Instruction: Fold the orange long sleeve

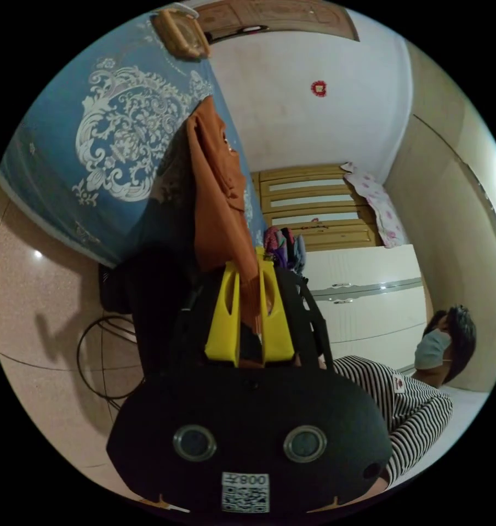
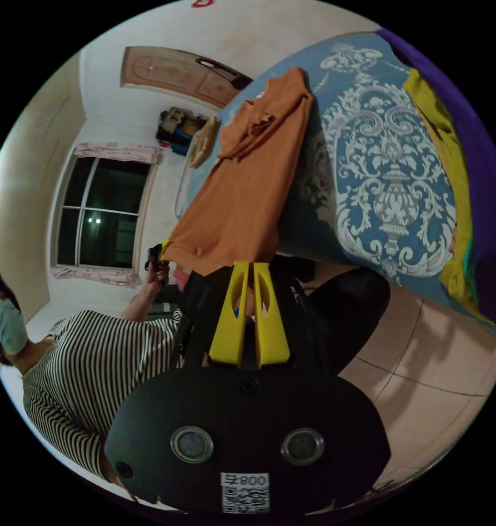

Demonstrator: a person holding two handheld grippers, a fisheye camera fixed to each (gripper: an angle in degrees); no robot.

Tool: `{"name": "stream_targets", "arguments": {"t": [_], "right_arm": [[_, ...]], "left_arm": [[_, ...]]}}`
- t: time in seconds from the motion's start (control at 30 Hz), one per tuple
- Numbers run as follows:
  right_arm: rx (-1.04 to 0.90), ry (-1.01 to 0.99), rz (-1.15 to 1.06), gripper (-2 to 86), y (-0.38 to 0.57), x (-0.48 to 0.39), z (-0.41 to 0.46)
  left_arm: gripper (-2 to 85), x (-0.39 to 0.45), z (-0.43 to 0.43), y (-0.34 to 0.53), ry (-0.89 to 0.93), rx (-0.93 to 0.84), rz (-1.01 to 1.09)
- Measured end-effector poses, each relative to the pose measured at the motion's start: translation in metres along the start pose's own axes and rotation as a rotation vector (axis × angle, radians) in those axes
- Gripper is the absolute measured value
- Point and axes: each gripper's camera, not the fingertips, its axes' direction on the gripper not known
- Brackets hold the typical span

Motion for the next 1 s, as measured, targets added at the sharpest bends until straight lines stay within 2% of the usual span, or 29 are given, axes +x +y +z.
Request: {"name": "stream_targets", "arguments": {"t": [0.27, 0.57, 0.77, 1.0], "right_arm": [[0.022, -0.096, -0.149, 0.9, 0.024, -0.073, -0.057], [0.033, -0.240, -0.230, 0.7, 0.086, -0.124, -0.108], [0.010, -0.291, -0.199, 0.8, 0.126, -0.129, -0.111], [-0.031, -0.259, 0.005, 1.7, 0.129, -0.074, -0.081]], "left_arm": [[6.4, 0.102, -0.041, 0.015, 0.111, 0.053, 0.113], [6.4, 0.153, -0.099, 0.069, 0.254, 0.107, 0.176], [6.5, 0.154, -0.112, 0.097, 0.242, 0.068, 0.156], [6.5, 0.104, -0.100, 0.103, 0.241, 0.083, -0.008]]}}
